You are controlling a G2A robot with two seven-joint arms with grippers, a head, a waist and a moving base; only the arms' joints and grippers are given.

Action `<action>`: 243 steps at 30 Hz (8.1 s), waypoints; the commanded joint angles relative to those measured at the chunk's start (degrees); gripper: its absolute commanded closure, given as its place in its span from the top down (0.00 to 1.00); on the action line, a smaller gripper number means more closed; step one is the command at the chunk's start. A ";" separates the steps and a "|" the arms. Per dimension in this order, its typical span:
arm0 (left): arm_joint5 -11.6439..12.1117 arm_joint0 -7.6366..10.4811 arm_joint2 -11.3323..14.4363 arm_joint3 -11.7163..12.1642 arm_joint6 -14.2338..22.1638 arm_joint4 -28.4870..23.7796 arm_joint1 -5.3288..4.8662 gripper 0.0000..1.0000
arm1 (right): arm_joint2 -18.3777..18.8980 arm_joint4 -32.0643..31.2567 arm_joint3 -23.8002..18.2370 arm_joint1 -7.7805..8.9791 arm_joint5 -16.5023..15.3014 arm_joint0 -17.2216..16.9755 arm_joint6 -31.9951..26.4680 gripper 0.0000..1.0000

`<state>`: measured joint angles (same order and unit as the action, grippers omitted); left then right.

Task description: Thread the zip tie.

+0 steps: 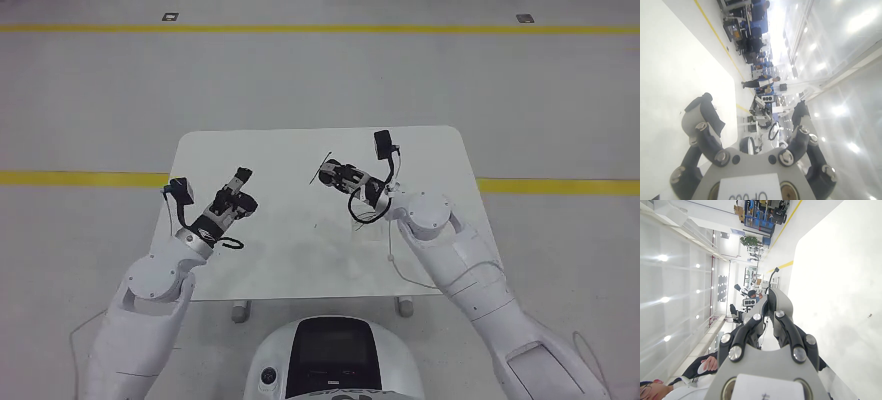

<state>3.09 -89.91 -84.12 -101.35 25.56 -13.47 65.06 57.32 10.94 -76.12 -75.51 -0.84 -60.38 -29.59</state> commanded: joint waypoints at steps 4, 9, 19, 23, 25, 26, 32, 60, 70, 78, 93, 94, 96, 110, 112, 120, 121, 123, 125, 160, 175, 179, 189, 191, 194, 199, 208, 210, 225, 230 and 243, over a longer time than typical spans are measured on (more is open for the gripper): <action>0.41 1.35 0.14 1.15 2.19 -0.15 -0.09 1.00 | -1.01 -0.29 -0.51 -0.31 0.34 -0.41 1.29 0.00; 0.41 1.35 0.14 1.15 2.19 -0.15 -0.09 1.00 | -1.01 -0.29 -0.51 -0.31 0.34 -0.41 1.29 0.00; 1.24 3.59 4.36 3.88 7.06 -6.55 0.33 1.00 | -1.98 -0.14 -4.14 -0.88 -0.28 -3.59 6.25 0.00; 0.56 5.18 6.44 5.99 6.22 -8.24 0.67 1.00 | -2.62 -0.18 -4.99 -1.27 -0.07 -4.67 9.25 0.00; 0.51 5.79 7.32 5.68 6.34 -7.70 0.72 1.00 | -2.99 -0.23 -5.28 -1.42 0.01 -5.13 10.17 0.00; 0.52 5.86 7.30 5.62 6.17 -7.35 0.70 1.00 | -2.99 -0.23 -5.28 -1.42 0.01 -5.13 10.17 0.00; 0.52 5.86 7.30 5.62 6.17 -7.35 0.70 1.00 | -2.99 -0.23 -5.28 -1.42 0.01 -5.13 10.17 0.00; 6.79 7.84 12.95 10.38 -2.07 -7.55 1.97 1.00 | -4.65 -6.98 -8.85 -2.17 1.79 -8.72 16.28 0.00; 6.59 7.95 13.32 10.51 -1.00 -7.75 1.94 1.00 | -4.38 -8.18 -9.40 -2.23 3.47 -9.96 17.76 0.00; 6.89 8.01 14.12 10.26 -0.15 -6.63 1.90 1.00 | -4.64 -10.25 -10.31 -2.31 3.87 -10.97 17.74 0.00; 6.83 7.18 13.92 10.13 -0.42 -6.30 1.66 0.54 | -3.58 -13.59 -12.62 -2.31 5.06 -13.03 18.24 0.00; 6.80 7.15 13.93 10.09 -0.40 -6.30 1.65 0.50 | -3.51 -13.78 -12.69 -2.31 5.12 -13.08 18.15 0.00; 6.78 7.08 13.97 10.01 -0.38 -6.29 1.63 0.48 | -3.37 -14.03 -12.84 -2.32 5.20 -13.25 18.00 0.00; 6.83 6.57 14.39 10.07 0.11 -6.23 1.48 0.21 | -2.67 -13.45 -13.25 -2.59 4.91 -14.06 17.14 0.00; 6.82 6.47 14.40 10.09 0.12 -6.20 1.45 0.15 | -2.61 -13.47 -13.25 -2.63 4.93 -14.10 17.03 0.00; 6.69 6.11 14.49 10.28 0.20 -5.84 1.32 0.00 | -2.05 -13.08 -13.20 -2.75 4.87 -14.32 16.57 0.00; 6.66 6.10 14.49 10.26 0.20 -5.83 1.30 0.00 | -1.95 -13.00 -13.20 -2.75 4.82 -14.36 16.49 0.00; 6.56 6.06 14.50 10.22 0.23 -5.73 1.27 0.00 | -1.76 -12.94 -13.21 -2.77 4.71 -14.44 16.37 0.00; 6.55 6.00 14.55 10.18 0.27 -5.68 1.24 0.00 | -1.66 -12.87 -13.21 -2.78 4.60 -14.50 16.23 0.00; 5.30 6.48 7.43 10.80 20.45 -10.05 -1.20 0.00 | 7.19 -0.27 -10.62 -1.83 4.10 -14.07 3.89 1.00; 6.94 8.01 1.77 13.44 36.33 -9.63 -3.28 0.00 | 9.29 2.00 -6.51 -0.87 6.06 -10.15 -9.39 1.00; 5.27 8.78 2.31 14.97 37.87 -11.51 -3.42 0.00 | 8.74 4.64 -3.81 -0.75 6.30 -9.82 -14.59 1.00; 4.68 12.09 2.05 18.94 46.68 -12.92 -4.29 0.00 | 8.37 9.28 1.32 -0.66 4.28 -6.93 -23.10 1.00; 4.68 12.09 2.05 18.94 46.68 -12.92 -4.29 0.00 | 8.37 9.28 1.32 -0.66 4.28 -6.93 -23.10 1.00; 4.16 12.12 2.29 19.37 45.50 -13.06 -4.32 0.00 | 8.20 11.35 1.44 -0.72 4.24 -7.59 -23.08 1.00; 2.35 12.85 2.19 21.57 51.40 -17.05 -4.78 0.00 | 8.14 16.62 4.22 -0.66 3.91 -6.14 -30.35 1.00; 5.20 13.43 3.78 20.85 54.08 -14.32 -5.33 0.00 | 7.77 17.74 5.74 -0.60 4.06 -5.17 -32.02 1.00; 5.01 13.31 3.87 20.88 53.02 -14.57 -5.29 0.00 | 7.68 18.00 5.36 -0.62 3.89 -5.53 -31.30 1.00; 4.08 14.32 5.64 23.15 53.15 -21.20 -5.64 0.00 | 6.01 24.87 6.89 -0.67 1.19 -5.31 -37.78 0.52; 4.25 14.54 6.21 23.47 53.28 -21.82 -5.82 0.00 | 5.34 25.00 6.70 -0.66 0.92 -5.29 -37.32 0.46; 4.34 14.56 6.74 23.46 53.48 -22.14 -5.96 0.00 | 3.19 23.48 5.59 -0.36 2.09 -5.36 -37.96 0.42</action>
<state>7.44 -75.35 -77.37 -77.89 79.04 -35.62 59.10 60.63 34.43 -70.44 -75.89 1.18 -65.71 -67.49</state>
